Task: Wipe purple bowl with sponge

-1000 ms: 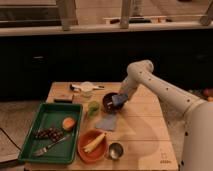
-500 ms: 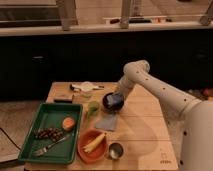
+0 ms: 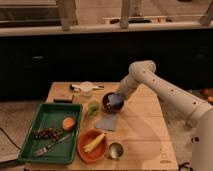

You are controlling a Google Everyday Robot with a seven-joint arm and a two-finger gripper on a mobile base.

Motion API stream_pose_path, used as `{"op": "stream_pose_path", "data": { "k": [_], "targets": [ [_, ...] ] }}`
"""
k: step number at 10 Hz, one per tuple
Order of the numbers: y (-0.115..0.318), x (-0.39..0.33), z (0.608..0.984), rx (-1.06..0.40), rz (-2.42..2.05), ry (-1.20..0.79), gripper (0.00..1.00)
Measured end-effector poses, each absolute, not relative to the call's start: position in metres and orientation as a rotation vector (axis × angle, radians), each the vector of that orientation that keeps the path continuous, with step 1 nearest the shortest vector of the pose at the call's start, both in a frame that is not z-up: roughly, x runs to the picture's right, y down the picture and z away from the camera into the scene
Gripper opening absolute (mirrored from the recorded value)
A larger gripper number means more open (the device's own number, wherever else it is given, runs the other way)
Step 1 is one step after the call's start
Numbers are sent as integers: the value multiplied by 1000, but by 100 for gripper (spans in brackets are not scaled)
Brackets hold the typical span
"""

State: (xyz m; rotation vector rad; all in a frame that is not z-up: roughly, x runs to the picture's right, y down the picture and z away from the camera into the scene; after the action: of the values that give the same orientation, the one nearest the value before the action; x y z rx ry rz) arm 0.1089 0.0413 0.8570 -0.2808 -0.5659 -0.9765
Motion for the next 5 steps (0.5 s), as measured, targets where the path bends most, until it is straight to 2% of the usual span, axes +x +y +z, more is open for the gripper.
{"op": "stream_pose_path", "data": {
  "k": [5],
  "targets": [
    [36,106,850,-258,-996,-570,0]
  ]
}}
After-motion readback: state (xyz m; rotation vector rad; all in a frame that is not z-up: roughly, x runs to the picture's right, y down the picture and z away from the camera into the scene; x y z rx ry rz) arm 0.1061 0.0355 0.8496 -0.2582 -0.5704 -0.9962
